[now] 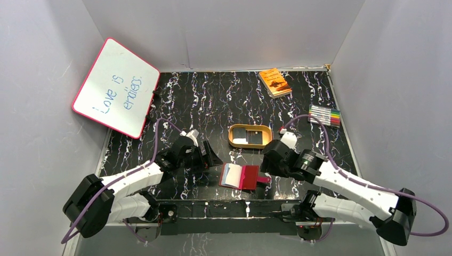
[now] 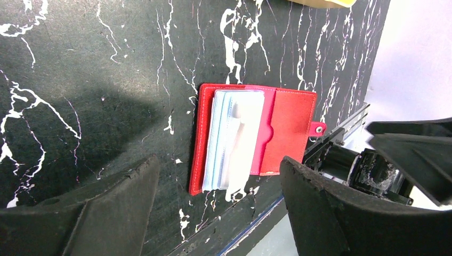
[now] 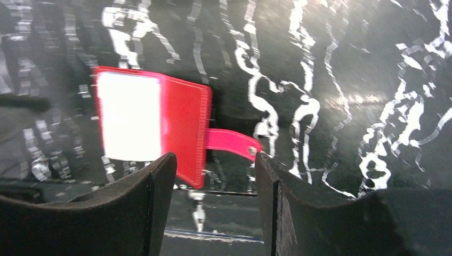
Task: Put the credit cards into the card holder
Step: Open the card holder at the center of the board.
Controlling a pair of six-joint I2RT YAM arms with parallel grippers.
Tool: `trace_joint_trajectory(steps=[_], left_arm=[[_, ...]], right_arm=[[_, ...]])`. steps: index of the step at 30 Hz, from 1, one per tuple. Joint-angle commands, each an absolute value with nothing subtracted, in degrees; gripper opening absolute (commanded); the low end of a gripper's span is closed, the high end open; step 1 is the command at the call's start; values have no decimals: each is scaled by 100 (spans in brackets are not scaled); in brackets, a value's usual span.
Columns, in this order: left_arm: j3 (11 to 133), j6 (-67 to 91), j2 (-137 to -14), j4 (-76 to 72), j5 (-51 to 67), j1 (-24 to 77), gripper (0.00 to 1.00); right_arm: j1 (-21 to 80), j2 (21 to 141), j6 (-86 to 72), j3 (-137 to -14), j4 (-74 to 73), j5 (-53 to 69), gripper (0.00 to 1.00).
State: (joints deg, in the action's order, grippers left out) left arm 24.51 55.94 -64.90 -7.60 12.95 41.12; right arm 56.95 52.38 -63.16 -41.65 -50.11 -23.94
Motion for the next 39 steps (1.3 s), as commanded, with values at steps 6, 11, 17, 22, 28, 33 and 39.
trace_joint_trajectory(steps=[6, 11, 17, 22, 28, 33, 39], left_arm=[[2459, 5581, -6390, -702, 1192, 4133, 81], [2426, 5632, -6433, -746, 1250, 4132, 81], [2468, 5576, -6390, -721, 1325, 4133, 81], [2487, 5564, -6441, -896, 1495, 4139, 81], [2599, 5546, -6693, -1097, 1811, 4135, 80], [2672, 5382, -6951, -1098, 1923, 4153, 77], [2772, 5212, -7419, -697, 1795, 4152, 70]], right_arm=[[5665, 5754, -4514, -4777, -2782, -549, 46], [5635, 6624, -4635, -4421, -2013, -384, 37], [5333, 7004, -4910, -3896, -2230, -645, 29], [5132, 7063, -4886, -3403, -2192, -582, 25], [5036, 7251, -4865, -3035, -1857, -375, 23], [4938, 7344, -4808, -2793, -1562, -271, 21], [4713, 7352, -4649, -2590, -1242, 44, 20]])
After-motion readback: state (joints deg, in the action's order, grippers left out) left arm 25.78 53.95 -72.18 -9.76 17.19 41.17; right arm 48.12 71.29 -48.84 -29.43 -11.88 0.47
